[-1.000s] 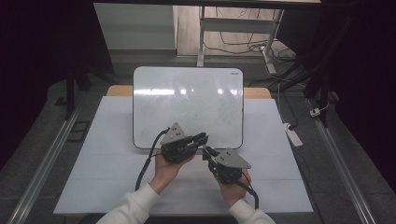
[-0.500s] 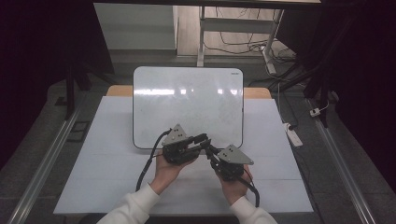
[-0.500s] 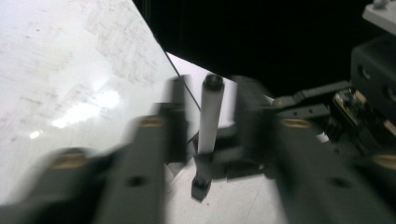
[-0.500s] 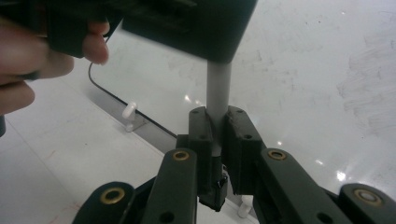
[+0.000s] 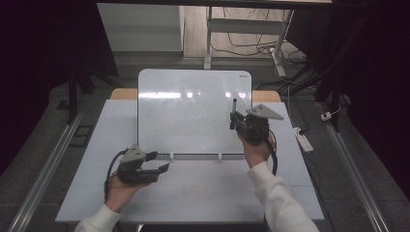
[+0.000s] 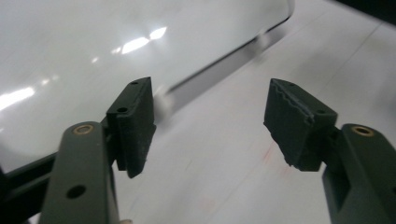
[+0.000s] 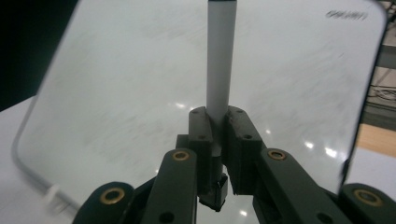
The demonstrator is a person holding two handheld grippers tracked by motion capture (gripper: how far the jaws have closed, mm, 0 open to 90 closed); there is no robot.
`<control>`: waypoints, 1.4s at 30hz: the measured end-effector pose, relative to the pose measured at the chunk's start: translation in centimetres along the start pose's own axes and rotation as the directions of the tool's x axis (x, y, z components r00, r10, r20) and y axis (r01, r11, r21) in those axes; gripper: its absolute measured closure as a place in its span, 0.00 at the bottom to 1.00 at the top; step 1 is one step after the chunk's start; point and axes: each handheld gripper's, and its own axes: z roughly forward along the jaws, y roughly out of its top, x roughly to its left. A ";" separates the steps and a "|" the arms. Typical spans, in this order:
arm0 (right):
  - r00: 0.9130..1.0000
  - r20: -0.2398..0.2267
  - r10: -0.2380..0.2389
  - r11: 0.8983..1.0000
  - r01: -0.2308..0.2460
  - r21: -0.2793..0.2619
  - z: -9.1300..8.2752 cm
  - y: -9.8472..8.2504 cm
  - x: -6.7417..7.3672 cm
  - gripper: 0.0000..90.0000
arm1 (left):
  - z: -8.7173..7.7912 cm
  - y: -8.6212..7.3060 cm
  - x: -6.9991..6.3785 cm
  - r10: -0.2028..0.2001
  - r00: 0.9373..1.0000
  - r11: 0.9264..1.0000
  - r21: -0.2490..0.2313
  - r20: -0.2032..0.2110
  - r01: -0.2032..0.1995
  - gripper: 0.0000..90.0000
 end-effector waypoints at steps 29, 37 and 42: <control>0.977 0.215 -0.003 0.991 -0.026 0.133 7.1 4.4 -4.8 0.72 | -2.6 -3.8 2.1 -0.014 0.995 1.000 0.021 -0.101 0.016 0.32; 0.999 -0.027 -0.018 0.999 0.019 0.035 0.6 -0.8 -4.9 0.61 | -2.6 -4.0 2.4 -0.026 0.996 0.999 0.018 -0.083 0.028 0.32; 0.988 -0.146 -0.058 0.998 0.062 0.026 -3.3 -5.8 -4.9 0.59 | -2.5 -3.9 2.4 -0.021 0.998 1.000 0.020 -0.065 0.023 0.32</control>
